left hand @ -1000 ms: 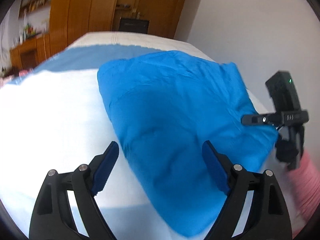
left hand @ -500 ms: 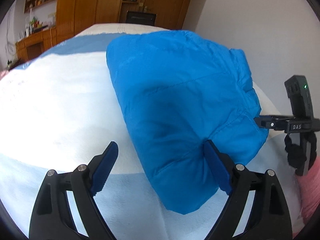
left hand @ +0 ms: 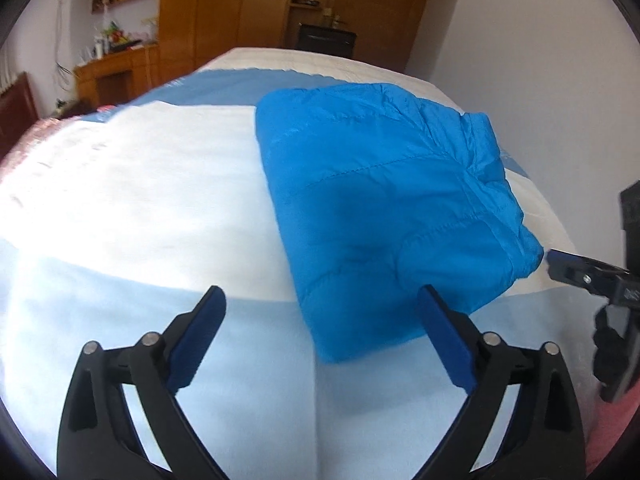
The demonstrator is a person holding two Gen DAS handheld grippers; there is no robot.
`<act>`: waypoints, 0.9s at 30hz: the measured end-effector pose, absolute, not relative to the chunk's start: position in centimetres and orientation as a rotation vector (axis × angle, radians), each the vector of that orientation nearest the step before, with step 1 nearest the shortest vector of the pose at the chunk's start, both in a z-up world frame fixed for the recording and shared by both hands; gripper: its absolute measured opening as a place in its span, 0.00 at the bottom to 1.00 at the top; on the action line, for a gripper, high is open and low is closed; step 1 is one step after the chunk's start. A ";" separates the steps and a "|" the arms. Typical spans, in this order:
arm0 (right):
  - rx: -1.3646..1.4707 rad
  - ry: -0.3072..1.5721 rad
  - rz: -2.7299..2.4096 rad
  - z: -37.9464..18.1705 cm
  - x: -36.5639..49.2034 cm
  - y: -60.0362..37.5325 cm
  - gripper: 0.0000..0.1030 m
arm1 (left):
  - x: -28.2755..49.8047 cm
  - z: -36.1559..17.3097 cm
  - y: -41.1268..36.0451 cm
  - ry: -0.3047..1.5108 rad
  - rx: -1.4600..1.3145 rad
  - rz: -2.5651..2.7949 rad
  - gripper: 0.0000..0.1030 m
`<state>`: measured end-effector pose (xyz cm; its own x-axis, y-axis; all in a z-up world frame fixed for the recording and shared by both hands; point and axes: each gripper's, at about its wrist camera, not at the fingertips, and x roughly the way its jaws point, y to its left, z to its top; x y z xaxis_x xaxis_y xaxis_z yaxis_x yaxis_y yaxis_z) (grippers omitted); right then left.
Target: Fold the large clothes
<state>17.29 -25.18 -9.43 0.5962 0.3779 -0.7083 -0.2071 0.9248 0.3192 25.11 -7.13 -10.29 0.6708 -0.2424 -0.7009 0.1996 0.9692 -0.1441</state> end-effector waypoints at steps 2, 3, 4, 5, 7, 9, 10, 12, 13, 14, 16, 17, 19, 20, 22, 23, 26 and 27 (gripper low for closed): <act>0.170 0.854 0.318 -9.0 15.7 -24.8 0.96 | 23.3 -10.0 -7.5 0.781 -0.032 -0.216 0.93; 0.152 0.849 0.311 -9.0 15.1 -24.0 0.96 | 22.3 -9.8 -7.6 0.770 -0.026 -0.201 0.93; 0.142 0.846 0.308 -8.9 14.7 -23.6 0.96 | 21.5 -9.5 -7.6 0.756 -0.028 -0.190 0.93; 0.129 0.842 0.302 -8.6 14.1 -23.4 0.96 | 20.9 -9.3 -7.7 0.748 -0.034 -0.189 0.93; 0.106 0.840 0.275 -8.1 13.4 -22.9 0.96 | 19.7 -8.9 -7.7 0.743 -0.048 -0.174 0.93; 0.084 0.836 0.244 -7.6 12.7 -23.0 0.96 | 18.8 -8.6 -7.7 0.739 -0.054 -0.172 0.93; 0.076 0.826 0.223 -7.4 12.2 -22.9 0.96 | 18.2 -8.4 -7.7 0.736 -0.050 -0.163 0.93; 0.068 0.811 0.205 -7.0 11.8 -23.1 0.96 | 17.5 -8.1 -7.7 0.726 -0.040 -0.150 0.93; 0.067 0.804 0.201 -6.9 11.3 -23.1 0.96 | 16.9 -7.9 -7.7 0.720 -0.030 -0.143 0.93; 0.065 0.800 0.194 -6.7 10.8 -23.1 0.96 | 16.6 -7.7 -7.7 0.717 -0.026 -0.142 0.93; 0.057 0.793 0.186 -6.5 10.0 -23.0 0.96 | 15.7 -7.4 -7.7 0.712 -0.017 -0.137 0.93; 0.053 0.786 0.185 -6.3 9.7 -22.9 0.96 | 15.3 -7.2 -7.8 0.710 -0.009 -0.138 0.93; 0.045 0.769 0.180 -5.9 9.0 -22.7 0.96 | 14.6 -6.9 -8.0 0.702 0.003 -0.142 0.93; 0.037 0.763 0.175 -5.8 8.6 -22.6 0.96 | 14.1 -6.7 -8.0 0.695 0.014 -0.138 0.94; 0.032 0.755 0.174 -5.6 8.2 -22.5 0.96 | 13.4 -6.4 -8.0 0.687 0.020 -0.135 0.94; 0.029 0.753 0.180 -5.5 7.9 -22.4 0.96 | 13.0 -6.2 -8.0 0.684 0.020 -0.136 0.94; 0.019 0.752 0.192 -5.3 7.3 -22.0 0.96 | 11.9 -5.8 -8.1 0.673 0.031 -0.132 0.94; 0.017 0.752 0.194 -5.3 7.0 -21.8 0.96 | 11.6 -5.7 -8.1 0.669 0.037 -0.129 0.94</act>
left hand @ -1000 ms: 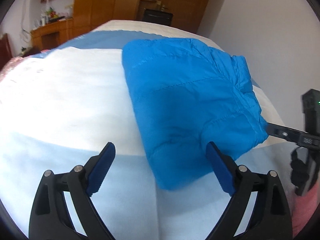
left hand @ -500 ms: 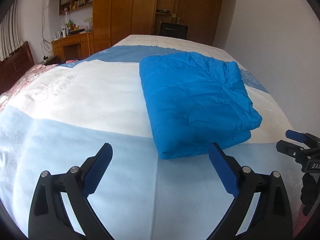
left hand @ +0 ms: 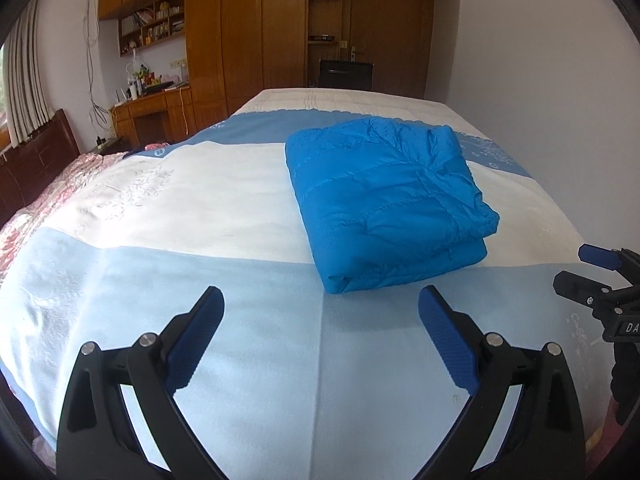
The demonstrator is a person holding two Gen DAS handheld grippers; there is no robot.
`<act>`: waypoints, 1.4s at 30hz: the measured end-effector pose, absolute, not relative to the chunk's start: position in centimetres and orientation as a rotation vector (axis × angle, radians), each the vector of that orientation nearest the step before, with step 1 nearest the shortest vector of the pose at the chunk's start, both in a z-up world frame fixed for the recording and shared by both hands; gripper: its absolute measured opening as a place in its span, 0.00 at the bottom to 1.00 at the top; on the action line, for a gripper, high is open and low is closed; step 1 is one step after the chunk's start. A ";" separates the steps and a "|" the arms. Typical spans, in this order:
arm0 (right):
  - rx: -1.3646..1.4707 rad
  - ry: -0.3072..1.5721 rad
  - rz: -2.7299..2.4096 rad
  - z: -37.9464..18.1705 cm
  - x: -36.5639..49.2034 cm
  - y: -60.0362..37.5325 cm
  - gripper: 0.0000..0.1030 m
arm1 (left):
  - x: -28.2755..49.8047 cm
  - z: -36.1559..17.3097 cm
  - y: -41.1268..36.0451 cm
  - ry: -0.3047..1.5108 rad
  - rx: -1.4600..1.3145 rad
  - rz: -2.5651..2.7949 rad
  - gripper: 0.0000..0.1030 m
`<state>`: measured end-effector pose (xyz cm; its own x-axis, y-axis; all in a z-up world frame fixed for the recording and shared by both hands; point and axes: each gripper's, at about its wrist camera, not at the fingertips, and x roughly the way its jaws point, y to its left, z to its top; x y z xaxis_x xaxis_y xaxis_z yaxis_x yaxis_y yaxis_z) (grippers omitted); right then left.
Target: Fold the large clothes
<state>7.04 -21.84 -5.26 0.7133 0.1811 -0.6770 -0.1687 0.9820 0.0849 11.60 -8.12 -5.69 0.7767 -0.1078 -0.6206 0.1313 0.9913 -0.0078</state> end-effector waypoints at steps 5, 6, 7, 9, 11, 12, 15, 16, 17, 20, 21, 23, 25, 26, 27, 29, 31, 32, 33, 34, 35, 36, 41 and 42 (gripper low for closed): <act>0.033 0.748 0.205 -5.1 6.4 -21.8 0.96 | 10.2 -5.4 -8.3 0.653 0.047 -0.127 0.94; 0.034 0.748 0.204 -5.2 6.3 -21.8 0.96 | 10.0 -5.4 -8.3 0.650 0.048 -0.127 0.94; 0.035 0.748 0.204 -5.2 6.3 -21.8 0.96 | 9.9 -5.4 -8.3 0.649 0.049 -0.125 0.94; 0.038 0.751 0.207 -5.3 6.3 -21.7 0.96 | 9.7 -5.4 -8.2 0.650 0.053 -0.121 0.94; 0.035 0.752 0.208 -5.3 6.2 -21.7 0.96 | 9.7 -5.5 -8.1 0.654 0.052 -0.117 0.94; 0.032 0.751 0.209 -5.3 6.1 -21.6 0.96 | 9.6 -5.6 -8.1 0.655 0.052 -0.115 0.94; 0.024 0.751 0.212 -5.4 6.0 -21.3 0.96 | 9.5 -5.7 -7.9 0.659 0.052 -0.109 0.94; 0.023 0.751 0.216 -5.4 5.9 -21.3 0.96 | 9.5 -5.7 -7.8 0.660 0.051 -0.110 0.94; 0.023 0.752 0.219 -5.4 5.9 -21.2 0.96 | 9.4 -5.7 -7.8 0.661 0.051 -0.109 0.94; 0.025 0.754 0.223 -5.5 5.9 -21.1 0.96 | 9.3 -5.8 -7.8 0.662 0.053 -0.112 0.94; 0.025 0.753 0.223 -5.5 5.9 -21.1 0.96 | 9.3 -5.9 -7.8 0.663 0.054 -0.113 0.94; 0.027 0.752 0.224 -5.4 5.9 -21.1 0.96 | 9.1 -5.9 -7.9 0.663 0.058 -0.115 0.94; 0.027 0.751 0.225 -5.4 5.9 -21.1 0.96 | 9.0 -6.0 -7.9 0.662 0.062 -0.115 0.94; 0.026 0.751 0.225 -5.4 5.9 -21.1 0.96 | 9.0 -5.9 -7.9 0.662 0.062 -0.116 0.94; 0.026 0.751 0.225 -5.4 5.9 -21.1 0.96 | 8.9 -6.0 -8.0 0.663 0.063 -0.117 0.94; 0.025 0.751 0.227 -5.4 5.9 -21.0 0.96 | 8.9 -6.0 -8.0 0.664 0.064 -0.117 0.94; 0.025 0.750 0.227 -5.4 5.9 -21.0 0.96 | 8.8 -6.0 -8.0 0.666 0.065 -0.116 0.94; 0.025 0.750 0.227 -5.4 5.9 -21.0 0.96 | 8.8 -6.0 -8.0 0.667 0.064 -0.117 0.94; 0.024 0.750 0.227 -5.4 5.9 -21.0 0.96 | 8.8 -6.0 -8.0 0.669 0.064 -0.118 0.94; 0.024 0.750 0.227 -5.4 5.9 -21.0 0.96 | 8.8 -6.0 -8.0 0.669 0.063 -0.118 0.94; 0.023 0.750 0.227 -5.4 5.9 -21.0 0.96 | 8.8 -6.0 -8.0 0.669 0.063 -0.118 0.94; 0.023 0.750 0.227 -5.4 6.0 -21.0 0.96 | 8.8 -6.0 -8.0 0.669 0.063 -0.118 0.94; 0.025 0.751 0.227 -5.4 5.9 -21.0 0.96 | 8.8 -6.0 -8.1 0.669 0.066 -0.123 0.94; 0.025 0.750 0.228 -5.4 5.9 -21.0 0.96 | 8.8 -6.0 -8.1 0.671 0.066 -0.124 0.94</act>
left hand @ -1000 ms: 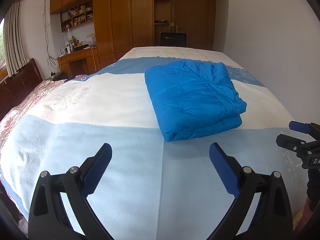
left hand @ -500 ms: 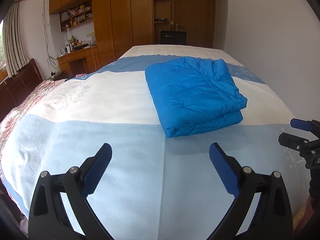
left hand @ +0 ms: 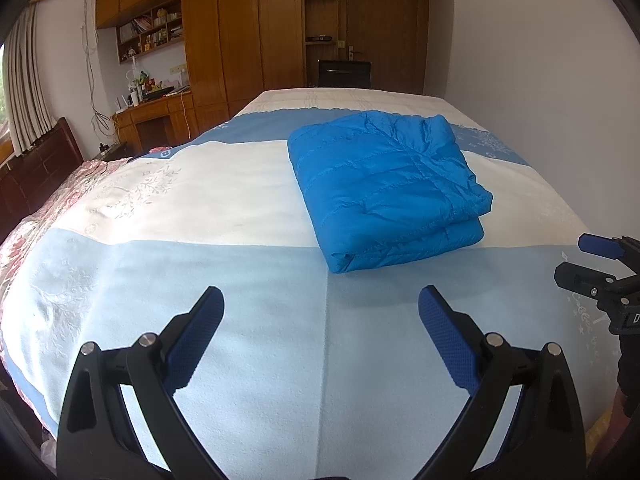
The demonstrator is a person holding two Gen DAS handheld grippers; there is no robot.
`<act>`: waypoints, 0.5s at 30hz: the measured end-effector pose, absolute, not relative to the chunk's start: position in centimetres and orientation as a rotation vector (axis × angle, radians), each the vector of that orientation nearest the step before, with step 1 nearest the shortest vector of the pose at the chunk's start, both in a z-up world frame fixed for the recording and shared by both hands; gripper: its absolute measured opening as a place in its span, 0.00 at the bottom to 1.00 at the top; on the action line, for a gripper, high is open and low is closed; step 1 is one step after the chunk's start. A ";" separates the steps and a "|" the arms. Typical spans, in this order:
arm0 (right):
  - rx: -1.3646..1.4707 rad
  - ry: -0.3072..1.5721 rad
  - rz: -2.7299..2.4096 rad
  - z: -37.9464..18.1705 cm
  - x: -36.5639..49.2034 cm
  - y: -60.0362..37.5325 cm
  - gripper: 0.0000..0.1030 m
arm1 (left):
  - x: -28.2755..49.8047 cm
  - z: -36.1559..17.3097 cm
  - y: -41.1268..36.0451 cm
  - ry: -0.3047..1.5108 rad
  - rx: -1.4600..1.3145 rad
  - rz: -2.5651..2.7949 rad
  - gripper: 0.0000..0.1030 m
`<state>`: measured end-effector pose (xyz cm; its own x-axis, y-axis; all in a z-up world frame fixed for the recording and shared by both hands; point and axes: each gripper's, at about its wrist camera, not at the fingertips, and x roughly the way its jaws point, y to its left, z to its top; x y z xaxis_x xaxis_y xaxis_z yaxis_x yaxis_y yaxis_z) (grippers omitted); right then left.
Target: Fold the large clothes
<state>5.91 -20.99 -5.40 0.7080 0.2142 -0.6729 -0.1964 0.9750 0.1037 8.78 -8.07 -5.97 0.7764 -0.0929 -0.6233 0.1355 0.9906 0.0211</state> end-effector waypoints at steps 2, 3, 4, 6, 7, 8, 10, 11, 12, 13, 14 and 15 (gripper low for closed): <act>0.024 0.749 0.229 -5.4 5.9 -21.0 0.96 | 8.8 -5.9 -8.1 0.671 0.067 -0.125 0.94; 0.024 0.749 0.229 -5.4 6.0 -21.0 0.96 | 8.8 -6.0 -8.1 0.671 0.068 -0.125 0.94; 0.023 0.749 0.230 -5.4 6.0 -20.9 0.96 | 8.8 -6.0 -8.1 0.670 0.068 -0.126 0.94; 0.024 0.750 0.228 -5.4 6.0 -20.9 0.96 | 8.7 -6.0 -8.1 0.671 0.067 -0.128 0.94; 0.024 0.751 0.227 -5.4 6.0 -20.9 0.96 | 8.8 -6.0 -8.1 0.671 0.067 -0.127 0.94; 0.025 0.753 0.227 -5.4 6.1 -21.0 0.96 | 8.7 -6.0 -8.1 0.671 0.067 -0.127 0.94; 0.025 0.755 0.227 -5.5 6.2 -21.0 0.96 | 8.8 -6.0 -8.1 0.672 0.067 -0.128 0.94; 0.026 0.755 0.227 -5.5 6.2 -21.0 0.96 | 8.7 -6.0 -8.1 0.673 0.066 -0.130 0.94; 0.025 0.755 0.226 -5.5 6.2 -21.0 0.96 | 8.8 -6.0 -8.2 0.673 0.065 -0.130 0.94; 0.025 0.755 0.227 -5.5 6.2 -21.0 0.96 | 8.8 -6.0 -8.2 0.674 0.065 -0.131 0.94; 0.025 0.755 0.227 -5.5 6.2 -21.0 0.96 | 8.8 -6.0 -8.2 0.675 0.064 -0.132 0.94; 0.024 0.755 0.227 -5.5 6.2 -21.0 0.96 | 8.8 -6.0 -8.2 0.677 0.064 -0.132 0.94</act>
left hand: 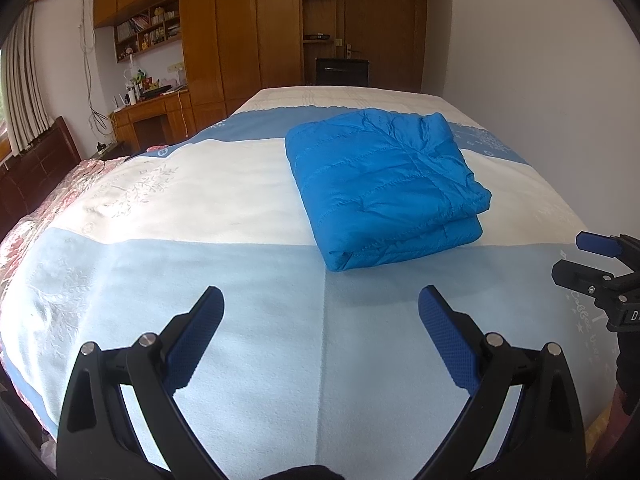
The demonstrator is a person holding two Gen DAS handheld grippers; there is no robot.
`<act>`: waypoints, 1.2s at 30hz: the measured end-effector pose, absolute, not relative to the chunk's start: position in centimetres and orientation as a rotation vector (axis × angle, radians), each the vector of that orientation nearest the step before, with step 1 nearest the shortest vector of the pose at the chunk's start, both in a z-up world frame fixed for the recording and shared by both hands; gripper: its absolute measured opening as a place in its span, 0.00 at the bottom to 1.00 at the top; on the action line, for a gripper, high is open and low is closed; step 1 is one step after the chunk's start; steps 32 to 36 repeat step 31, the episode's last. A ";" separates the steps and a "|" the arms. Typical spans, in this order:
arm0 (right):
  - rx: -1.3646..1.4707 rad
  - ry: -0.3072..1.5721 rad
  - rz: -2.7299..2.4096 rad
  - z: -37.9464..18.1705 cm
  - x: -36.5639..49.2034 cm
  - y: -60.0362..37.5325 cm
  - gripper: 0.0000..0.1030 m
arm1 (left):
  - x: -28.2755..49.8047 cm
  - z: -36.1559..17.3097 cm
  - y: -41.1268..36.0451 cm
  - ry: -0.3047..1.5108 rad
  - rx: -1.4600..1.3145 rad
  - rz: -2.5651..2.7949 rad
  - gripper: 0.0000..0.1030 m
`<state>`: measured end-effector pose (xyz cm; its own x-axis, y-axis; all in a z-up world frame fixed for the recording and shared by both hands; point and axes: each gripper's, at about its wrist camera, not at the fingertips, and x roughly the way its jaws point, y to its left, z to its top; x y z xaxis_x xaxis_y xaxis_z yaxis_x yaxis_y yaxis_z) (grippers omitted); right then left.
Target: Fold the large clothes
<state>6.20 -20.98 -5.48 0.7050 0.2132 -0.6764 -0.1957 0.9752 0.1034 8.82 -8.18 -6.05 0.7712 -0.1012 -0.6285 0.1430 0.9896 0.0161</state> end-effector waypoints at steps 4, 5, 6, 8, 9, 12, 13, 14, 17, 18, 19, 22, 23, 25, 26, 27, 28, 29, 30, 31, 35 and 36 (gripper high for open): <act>0.027 0.759 0.227 -5.5 6.3 -21.1 0.96 | 8.9 -6.1 -8.2 0.683 0.061 -0.134 0.94; 0.027 0.760 0.226 -5.6 6.4 -21.1 0.96 | 8.9 -6.1 -8.2 0.684 0.062 -0.133 0.94; 0.027 0.761 0.226 -5.6 6.5 -21.2 0.96 | 8.9 -6.1 -8.2 0.684 0.060 -0.134 0.94; 0.028 0.764 0.225 -5.6 6.6 -21.3 0.96 | 8.9 -6.2 -8.2 0.686 0.057 -0.136 0.94; 0.029 0.764 0.225 -5.7 6.6 -21.3 0.96 | 8.9 -6.2 -8.3 0.686 0.055 -0.137 0.94; 0.028 0.765 0.225 -5.7 6.7 -21.3 0.96 | 8.9 -6.2 -8.3 0.684 0.056 -0.136 0.94; 0.028 0.765 0.225 -5.7 6.7 -21.3 0.96 | 8.9 -6.2 -8.2 0.683 0.057 -0.137 0.94; 0.029 0.765 0.225 -5.7 6.7 -21.3 0.96 | 8.9 -6.2 -8.3 0.683 0.058 -0.138 0.94; 0.029 0.765 0.225 -5.7 6.7 -21.3 0.96 | 8.8 -6.2 -8.3 0.681 0.062 -0.140 0.94; 0.030 0.766 0.224 -5.7 6.7 -21.3 0.96 | 8.8 -6.2 -8.3 0.681 0.061 -0.141 0.94; 0.031 0.766 0.225 -5.7 6.7 -21.3 0.96 | 8.8 -6.2 -8.3 0.682 0.061 -0.141 0.94; 0.032 0.766 0.224 -5.7 6.7 -21.4 0.96 | 8.9 -6.1 -8.3 0.684 0.061 -0.140 0.94; 0.033 0.766 0.224 -5.7 6.7 -21.4 0.96 | 8.9 -6.1 -8.2 0.686 0.059 -0.139 0.94; 0.038 0.767 0.224 -5.7 6.7 -21.4 0.96 | 8.9 -6.2 -8.2 0.690 0.058 -0.139 0.94; 0.041 0.768 0.224 -5.8 6.8 -21.4 0.96 | 8.9 -6.2 -8.2 0.692 0.058 -0.139 0.94; 0.042 0.769 0.225 -5.8 6.8 -21.5 0.96 | 8.9 -6.2 -8.2 0.694 0.059 -0.139 0.94; 0.044 0.769 0.226 -5.8 6.8 -21.5 0.96 | 9.0 -6.2 -8.2 0.695 0.059 -0.139 0.94; 0.044 0.769 0.226 -5.8 6.8 -21.5 0.96 | 9.0 -6.2 -8.2 0.696 0.059 -0.139 0.94; 0.044 0.769 0.226 -5.8 6.8 -21.5 0.96 | 8.9 -6.2 -8.2 0.696 0.060 -0.140 0.94; 0.044 0.769 0.226 -5.8 6.8 -21.5 0.96 | 8.9 -6.2 -8.2 0.696 0.061 -0.139 0.94; 0.044 0.769 0.226 -5.8 6.8 -21.5 0.96 | 8.9 -6.2 -8.2 0.696 0.061 -0.139 0.94; 0.044 0.769 0.226 -5.8 6.8 -21.5 0.96 | 8.9 -6.2 -8.2 0.696 0.061 -0.139 0.94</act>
